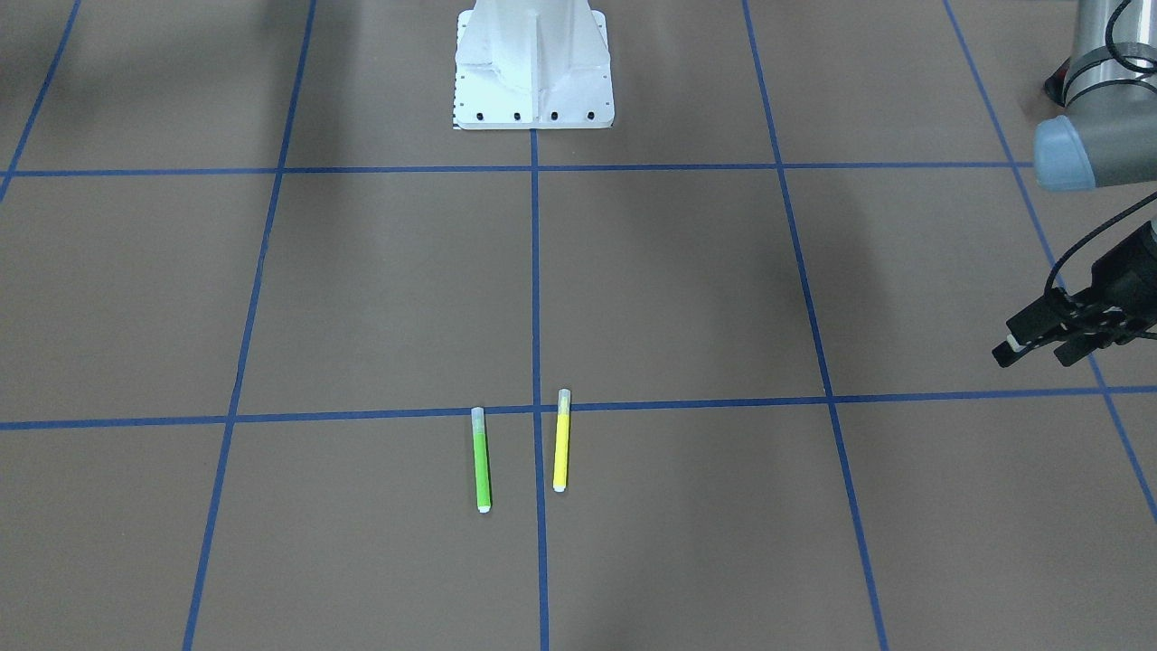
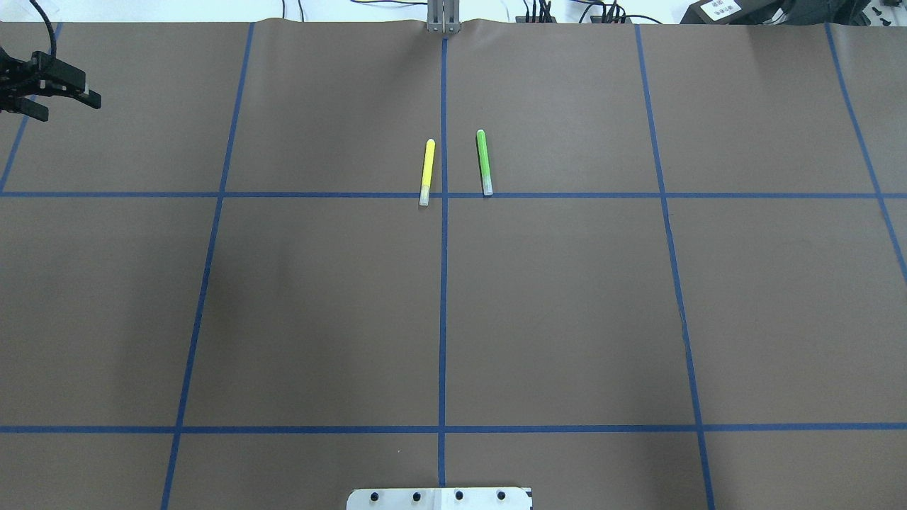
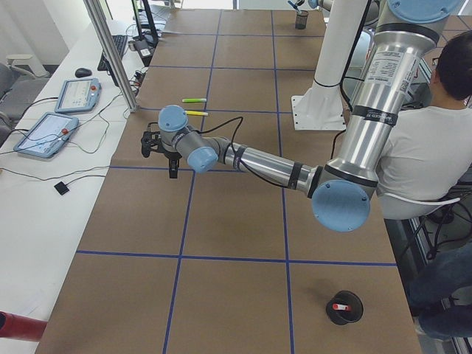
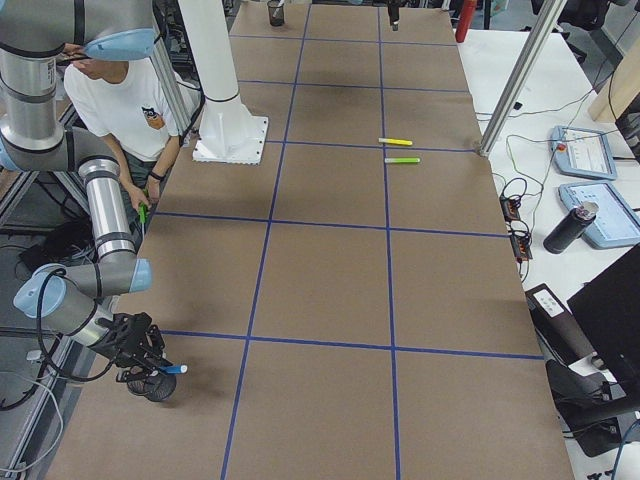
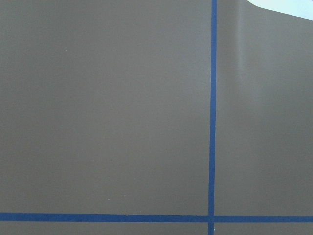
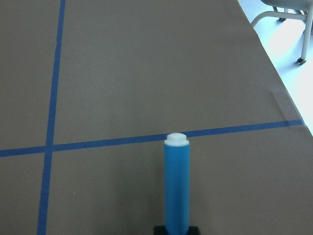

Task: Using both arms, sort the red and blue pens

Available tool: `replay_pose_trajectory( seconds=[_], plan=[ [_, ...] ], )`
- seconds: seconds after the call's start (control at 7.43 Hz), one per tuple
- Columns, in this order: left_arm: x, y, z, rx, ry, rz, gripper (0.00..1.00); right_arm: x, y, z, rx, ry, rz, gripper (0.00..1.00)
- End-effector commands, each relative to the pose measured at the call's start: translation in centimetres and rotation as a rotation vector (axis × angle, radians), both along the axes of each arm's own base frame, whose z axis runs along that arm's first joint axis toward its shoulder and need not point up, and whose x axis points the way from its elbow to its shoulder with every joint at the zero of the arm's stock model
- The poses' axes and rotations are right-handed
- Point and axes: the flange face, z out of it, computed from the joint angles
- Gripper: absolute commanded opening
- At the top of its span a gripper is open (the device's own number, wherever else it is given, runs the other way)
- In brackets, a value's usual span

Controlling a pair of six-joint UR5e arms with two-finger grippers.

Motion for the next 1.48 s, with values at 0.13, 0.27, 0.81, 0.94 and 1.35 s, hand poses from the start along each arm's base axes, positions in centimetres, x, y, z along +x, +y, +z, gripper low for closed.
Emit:
replay_pose_trajectory(
  seconds=[0.13, 0.27, 0.81, 0.94, 1.35],
  plan=[
    [0.0, 0.2, -0.7, -0.005, 0.010, -0.011, 0.98, -0.5, 0.5, 0.2, 0.006, 0.007, 0.038, 0.00],
    [0.0, 0.2, -0.8, -0.004, 0.010, -0.011, 0.98, -0.7, 0.7, 0.2, 0.005, 0.005, 0.042, 0.00],
    [-0.1, 0.4, -1.4, 0.005, 0.014, -0.011, 0.98, -2.4, 1.9, 0.2, 0.007, 0.004, 0.041, 0.00],
    [0.0, 0.5, -1.8, -0.008, 0.021, -0.021, 0.98, -2.5, 1.9, 0.3, 0.008, 0.011, 0.035, 0.00],
    [-0.1, 0.6, -2.4, -0.013, 0.030, -0.031, 0.98, -2.7, 2.1, 0.5, 0.002, 0.009, 0.034, 1.00]
  ],
)
